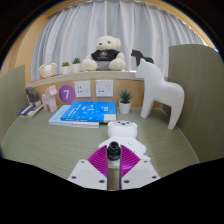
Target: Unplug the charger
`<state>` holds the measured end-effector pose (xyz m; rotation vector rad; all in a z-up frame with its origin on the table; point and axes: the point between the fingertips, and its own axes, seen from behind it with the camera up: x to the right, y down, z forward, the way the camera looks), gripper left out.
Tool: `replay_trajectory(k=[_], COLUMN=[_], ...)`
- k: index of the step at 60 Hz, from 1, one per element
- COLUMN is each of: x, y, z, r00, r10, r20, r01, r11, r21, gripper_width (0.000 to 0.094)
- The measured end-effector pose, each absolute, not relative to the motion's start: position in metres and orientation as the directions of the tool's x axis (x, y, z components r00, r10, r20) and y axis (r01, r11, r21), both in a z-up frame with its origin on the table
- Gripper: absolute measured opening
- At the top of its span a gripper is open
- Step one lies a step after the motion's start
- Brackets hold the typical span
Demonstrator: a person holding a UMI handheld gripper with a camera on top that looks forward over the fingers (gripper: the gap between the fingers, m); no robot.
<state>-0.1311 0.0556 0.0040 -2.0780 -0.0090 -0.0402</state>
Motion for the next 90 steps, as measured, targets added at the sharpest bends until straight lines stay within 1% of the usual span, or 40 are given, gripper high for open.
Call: replay_trajectory(k=[5,8,10,11,12,15,17,18,20,23,26,28,35,41,50,53,55,57,63,64,65,70,73,75,79,85,87,90], x=[-0.131,-0.131,-0.131,-0.131,-0.13,-0.122,-0.119,-0.118,-0.106,-0.075,-0.045,-0.024,0.033,0.058,0.067,0.072,0.073,0.073,0.078,0.08,0.081,0.083,0.078,0.071,0.051,0.003,-0.014,-0.049], y=[0.059,0.057,0.057,0.059,0.062,0.07,0.073,0.075,0.078,0.078,0.078,0.077,0.071,0.063,0.055,0.052,0.048,0.05,0.05,0.05,0.05,0.051,0.052,0.052,0.051,0.034,0.026,0.015], z=[0.002,0.003,0.012,0.026,0.05,0.127,0.182,0.201,0.229,0.242,0.23,0.212,0.124,0.072,0.006,-0.009,-0.015,-0.013,-0.015,-0.014,-0.012,0.013,0.04,0.063,0.113,0.185,0.209,0.233], r00=[1.0,1.0,1.0,1.0,0.999,1.0,0.999,0.999,1.0,0.999,0.998,0.995,0.987,0.983,0.98,0.977,0.974,0.972,0.969,0.968,0.967,0.959,0.957,0.956,0.958,0.963,0.968,0.973], r10=[-0.021,-0.02,-0.014,-0.016,-0.022,-0.022,-0.013,-0.002,0.005,-0.033,-0.068,-0.094,-0.155,-0.177,-0.2,-0.21,-0.224,-0.233,-0.246,-0.25,-0.255,-0.275,-0.282,-0.283,-0.281,-0.265,-0.251,-0.231], r20=[0.013,0.001,-0.003,-0.015,-0.024,0.019,0.041,0.033,0.011,0.009,0.017,0.021,0.047,0.045,-0.02,-0.026,-0.022,-0.028,0.006,0.013,0.02,0.062,0.075,0.074,0.06,0.036,0.026,0.009], r01=[0.001,-0.01,-0.01,-0.021,-0.032,0.011,0.037,0.033,0.011,0.004,0.003,-0.001,-0.02,-0.048,-0.131,-0.148,-0.155,-0.161,-0.144,-0.141,-0.138,-0.11,-0.092,-0.083,-0.07,-0.057,-0.055,-0.058], r11=[-0.511,-0.541,-0.553,-0.536,-0.505,-0.314,-0.216,-0.184,-0.149,-0.147,-0.19,-0.23,-0.409,-0.488,-0.564,-0.588,-0.596,-0.577,-0.588,-0.587,-0.587,-0.567,-0.536,-0.505,-0.43,-0.335,-0.309,-0.28], r21=[-0.86,-0.841,-0.833,-0.844,-0.863,-0.949,-0.976,-0.982,-0.989,-0.989,-0.982,-0.973,-0.912,-0.871,-0.816,-0.795,-0.788,-0.8,-0.796,-0.797,-0.798,-0.816,-0.839,-0.859,-0.9,-0.941,-0.95,-0.958], gripper_width=[0.0113,0.0092,0.0093,0.0092,0.0094,0.0093,0.0091,0.0091,0.0091,0.0091,0.009,0.009,0.009,0.0089,0.0092,0.0091,0.0107,0.0125,0.0216,0.024,0.0285,0.055,0.0643,0.0674,0.0685,0.0804,0.0826,0.0845])
